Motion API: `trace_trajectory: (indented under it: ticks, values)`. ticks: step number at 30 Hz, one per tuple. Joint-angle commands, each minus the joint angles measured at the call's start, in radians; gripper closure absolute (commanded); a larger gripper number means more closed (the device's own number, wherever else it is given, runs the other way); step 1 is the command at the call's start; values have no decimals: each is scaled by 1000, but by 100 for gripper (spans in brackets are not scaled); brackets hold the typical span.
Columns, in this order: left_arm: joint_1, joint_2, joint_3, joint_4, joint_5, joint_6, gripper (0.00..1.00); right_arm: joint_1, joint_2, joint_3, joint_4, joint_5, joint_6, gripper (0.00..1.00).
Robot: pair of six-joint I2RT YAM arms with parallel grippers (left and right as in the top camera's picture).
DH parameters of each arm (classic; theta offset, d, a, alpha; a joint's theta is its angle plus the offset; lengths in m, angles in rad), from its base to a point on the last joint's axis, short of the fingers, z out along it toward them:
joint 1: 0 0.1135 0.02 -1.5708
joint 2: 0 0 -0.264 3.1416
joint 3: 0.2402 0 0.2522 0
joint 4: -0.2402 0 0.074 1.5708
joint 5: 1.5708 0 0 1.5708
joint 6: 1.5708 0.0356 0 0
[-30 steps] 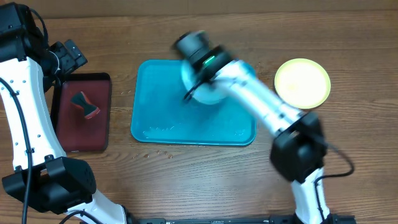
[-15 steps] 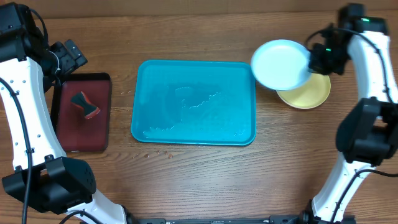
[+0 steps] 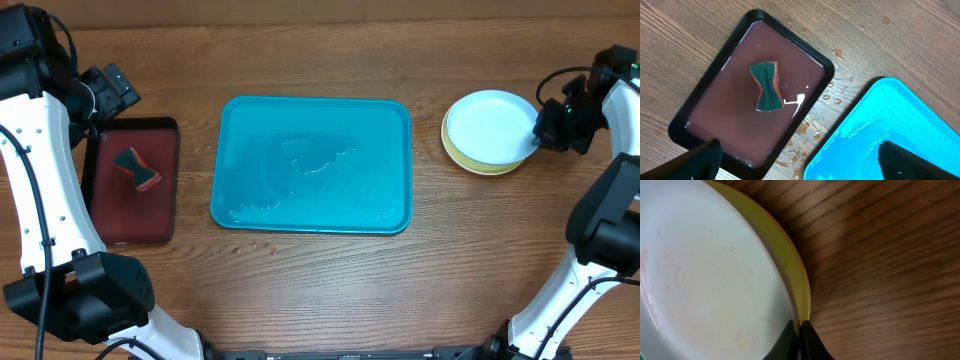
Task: Clean dirty plates on tray and stack at the side
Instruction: 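Open the right gripper and withdraw it from the plate stack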
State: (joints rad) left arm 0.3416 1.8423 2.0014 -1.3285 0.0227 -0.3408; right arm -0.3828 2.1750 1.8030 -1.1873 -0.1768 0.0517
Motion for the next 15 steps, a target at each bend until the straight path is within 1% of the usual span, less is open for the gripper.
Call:
trace_trajectory:
  ticks: [1, 3, 5, 6, 7, 8, 12, 15]
  values:
    - [-2, 10, -4, 1, -4, -3, 0, 2, -25, -26, 22, -5, 2, 88]
    - [-2, 10, -4, 1, -5, -3, 0, 2, -25, -30, 26, -20, 2, 45]
    - [-2, 10, -4, 1, -4, -3, 0, 7, -26, -30, 17, -51, 1, 36]
    - [-2, 10, -4, 1, -4, -3, 0, 8, -26, -28, 5, -66, 1, 25]
    - [-3, 10, -4, 1, -4, -3, 0, 8, -27, -25, -5, -86, 1, 11]
    - [-3, 10, -4, 1, -4, -3, 0, 8, -29, -22, -16, -105, 1, 1]
    - [-2, 10, -4, 1, -4, -3, 0, 8, -74, -21, -48, -135, 6, 0]
    - [-2, 10, -4, 1, -4, -3, 0, 9, -151, -22, -93, -170, 5, 0]
